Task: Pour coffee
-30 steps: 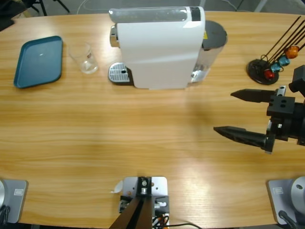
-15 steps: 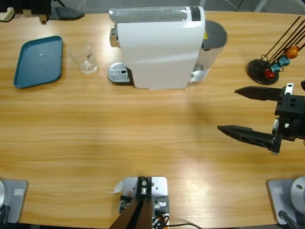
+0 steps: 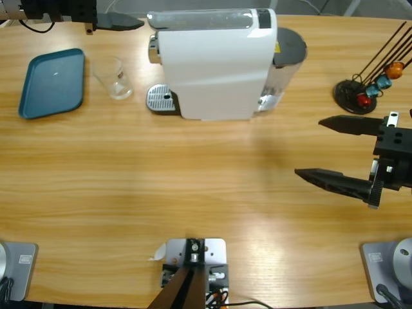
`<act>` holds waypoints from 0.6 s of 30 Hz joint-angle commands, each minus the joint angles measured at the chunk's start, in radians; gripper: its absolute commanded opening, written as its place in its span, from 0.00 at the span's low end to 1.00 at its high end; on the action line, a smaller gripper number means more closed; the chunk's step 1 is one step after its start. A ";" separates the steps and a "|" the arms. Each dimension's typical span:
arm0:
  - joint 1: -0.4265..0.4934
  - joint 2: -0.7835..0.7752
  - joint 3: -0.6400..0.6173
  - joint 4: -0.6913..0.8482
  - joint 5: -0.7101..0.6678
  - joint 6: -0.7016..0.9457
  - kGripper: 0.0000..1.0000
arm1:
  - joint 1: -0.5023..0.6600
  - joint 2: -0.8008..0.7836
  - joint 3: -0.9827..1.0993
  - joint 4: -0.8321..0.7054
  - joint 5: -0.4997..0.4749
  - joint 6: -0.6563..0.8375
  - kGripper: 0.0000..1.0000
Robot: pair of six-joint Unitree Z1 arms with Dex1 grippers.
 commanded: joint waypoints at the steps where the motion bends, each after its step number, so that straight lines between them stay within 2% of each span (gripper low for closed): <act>1: 0.008 0.058 0.011 -0.014 -0.035 -0.006 0.73 | 0.009 -0.031 0.041 -0.004 -0.017 -0.004 1.00; 17: 0.008 0.090 0.003 -0.048 -0.037 0.001 0.72 | 0.009 -0.037 0.042 -0.006 -0.018 -0.005 1.00; 18: 0.008 0.088 0.003 -0.048 -0.037 0.001 0.70 | 0.009 -0.037 0.042 -0.005 -0.018 -0.005 1.00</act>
